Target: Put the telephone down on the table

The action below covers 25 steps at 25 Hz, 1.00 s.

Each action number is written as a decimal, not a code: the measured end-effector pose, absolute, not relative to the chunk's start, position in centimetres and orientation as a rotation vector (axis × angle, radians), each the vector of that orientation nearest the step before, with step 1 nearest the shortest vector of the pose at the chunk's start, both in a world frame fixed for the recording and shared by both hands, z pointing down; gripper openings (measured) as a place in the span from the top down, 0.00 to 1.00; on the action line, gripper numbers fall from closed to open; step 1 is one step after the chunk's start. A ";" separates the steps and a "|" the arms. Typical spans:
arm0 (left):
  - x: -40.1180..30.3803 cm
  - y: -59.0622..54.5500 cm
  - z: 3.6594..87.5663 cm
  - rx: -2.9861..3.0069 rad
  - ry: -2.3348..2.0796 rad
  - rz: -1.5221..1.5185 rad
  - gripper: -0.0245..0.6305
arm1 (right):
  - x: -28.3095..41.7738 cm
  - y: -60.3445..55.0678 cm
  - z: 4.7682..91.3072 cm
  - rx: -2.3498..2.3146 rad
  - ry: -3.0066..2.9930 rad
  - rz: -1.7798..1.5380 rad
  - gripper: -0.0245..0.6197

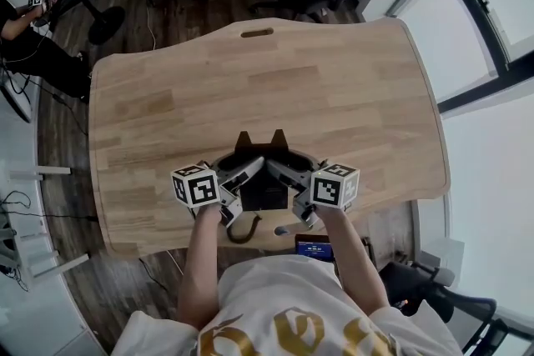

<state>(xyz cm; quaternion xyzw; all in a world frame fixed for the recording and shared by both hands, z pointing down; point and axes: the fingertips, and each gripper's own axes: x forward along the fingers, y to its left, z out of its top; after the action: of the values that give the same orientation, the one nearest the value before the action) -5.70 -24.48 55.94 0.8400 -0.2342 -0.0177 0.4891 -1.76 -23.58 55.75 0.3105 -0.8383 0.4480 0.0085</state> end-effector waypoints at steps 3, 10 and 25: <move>-5.6 -25.4 57.0 2.012 -0.581 -0.046 0.59 | -1.6 -24.6 56.7 0.966 -2.595 1.422 0.64; -5.5 -27.1 59.2 1.967 -0.591 -0.036 0.58 | -1.4 -26.3 58.9 0.944 -2.548 1.478 0.64; -5.5 -30.1 63.0 1.899 -0.633 -0.015 0.59 | -1.4 -29.4 62.8 0.901 -2.473 1.582 0.64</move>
<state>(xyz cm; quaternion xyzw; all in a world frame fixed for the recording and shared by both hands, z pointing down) -5.47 -30.14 62.97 0.7987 -0.2661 -0.0064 0.5397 -1.38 -29.44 62.76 0.2933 -0.8048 0.5148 0.0356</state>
